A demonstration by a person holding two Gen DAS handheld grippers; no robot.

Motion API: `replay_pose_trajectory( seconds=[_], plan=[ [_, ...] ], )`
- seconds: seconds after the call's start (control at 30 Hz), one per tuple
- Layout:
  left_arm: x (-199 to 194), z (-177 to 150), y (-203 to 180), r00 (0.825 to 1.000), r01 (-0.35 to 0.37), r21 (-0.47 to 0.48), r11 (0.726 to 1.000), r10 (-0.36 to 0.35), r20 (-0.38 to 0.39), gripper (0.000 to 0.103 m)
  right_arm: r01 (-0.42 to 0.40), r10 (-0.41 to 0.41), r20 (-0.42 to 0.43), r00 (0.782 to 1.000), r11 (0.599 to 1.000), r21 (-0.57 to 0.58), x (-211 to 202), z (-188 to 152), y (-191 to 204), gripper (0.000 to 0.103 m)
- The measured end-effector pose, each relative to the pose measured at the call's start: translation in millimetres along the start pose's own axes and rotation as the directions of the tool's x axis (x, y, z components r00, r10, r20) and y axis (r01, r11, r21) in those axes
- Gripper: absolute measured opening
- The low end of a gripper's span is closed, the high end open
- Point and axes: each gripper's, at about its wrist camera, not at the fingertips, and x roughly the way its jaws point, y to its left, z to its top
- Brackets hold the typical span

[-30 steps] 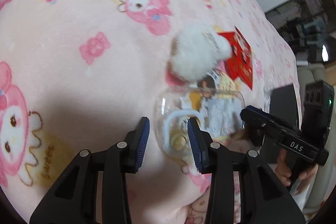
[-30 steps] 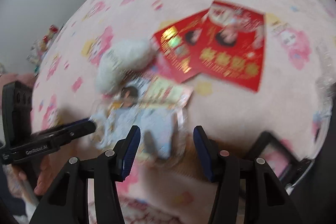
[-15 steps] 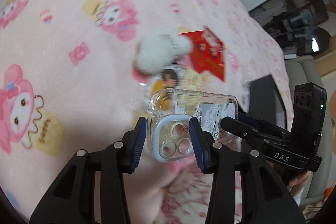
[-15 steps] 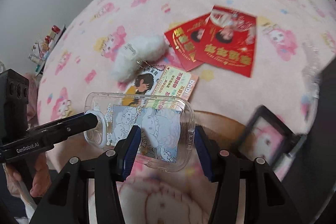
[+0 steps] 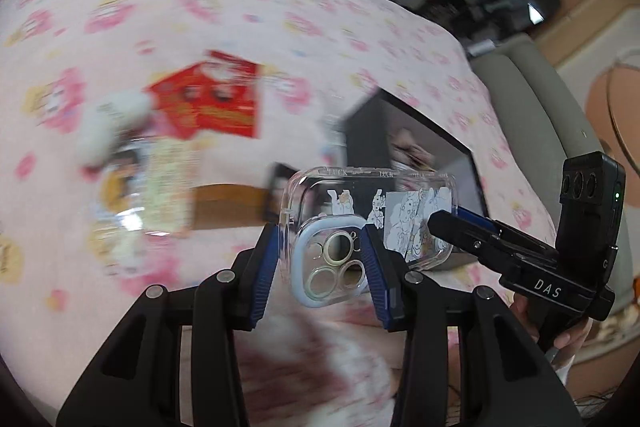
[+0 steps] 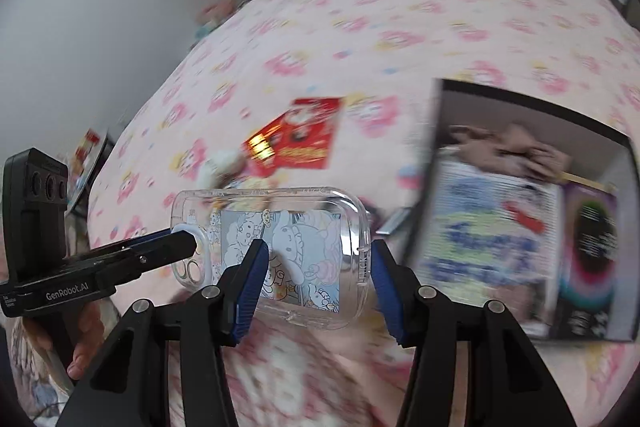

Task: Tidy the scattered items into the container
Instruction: 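Carry the held phone case over the open black box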

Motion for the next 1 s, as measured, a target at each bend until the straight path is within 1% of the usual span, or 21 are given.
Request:
replay_pose_trajectory(
  seconds=[0.1,0.23,0.33,0.4,0.5,0.57,0.63,0.73,0.8,0.87,0.93,1.0],
  plan=[
    [22,5,-36,0.999,0.043,0.042,0.998,-0.042,-0.033,0.041,0.043,-0.044,0.026,0.999,0.998,0.035,-18,-2,-35,0.049],
    [53,17,-80,0.996,0.067,0.110,0.992,-0.061,-0.060,0.041,0.095,-0.097,0.044,0.994,0.994,0.048,-32,1,-76,0.049],
    [84,30,-102,0.994,0.067,0.131,0.989,-0.056,-0.093,0.041,0.123,-0.125,0.055,0.991,0.991,0.049,-35,10,-106,0.049],
    [108,38,-113,0.991,0.058,0.135,0.989,-0.041,-0.123,0.041,0.132,-0.134,0.050,0.990,0.990,0.047,-29,21,-124,0.049],
    [139,42,-124,0.988,0.037,0.132,0.991,-0.017,-0.154,0.041,0.126,-0.128,0.030,0.991,0.991,0.055,-15,31,-156,0.049],
    [159,42,-128,0.984,0.019,0.135,0.991,0.005,-0.178,0.041,0.113,-0.115,0.020,0.993,0.989,0.092,-5,30,-178,0.049],
    [180,41,-132,0.976,-0.024,0.144,0.989,0.054,-0.209,0.041,0.098,-0.100,0.013,0.995,0.986,0.134,3,23,-193,0.049],
    [199,37,-136,0.968,-0.073,0.173,0.982,0.112,-0.226,0.041,0.081,-0.077,-0.031,0.997,0.983,0.167,21,13,-212,0.049],
    [204,35,-141,0.965,-0.123,0.207,0.971,0.166,-0.205,0.041,0.075,-0.064,-0.066,0.996,0.980,0.185,32,8,-219,0.049],
    [208,34,-145,0.958,-0.165,0.217,0.962,0.208,-0.196,0.044,0.065,-0.052,-0.072,0.996,0.977,0.203,39,7,-223,0.049],
    [213,32,-150,0.948,-0.209,0.238,0.948,0.256,-0.187,0.046,0.063,-0.047,-0.078,0.996,0.976,0.209,43,10,-223,0.049],
    [218,30,-154,0.934,-0.252,0.274,0.928,0.307,-0.181,0.047,0.077,-0.063,-0.076,0.995,0.976,0.205,45,11,-222,0.049]
  ],
)
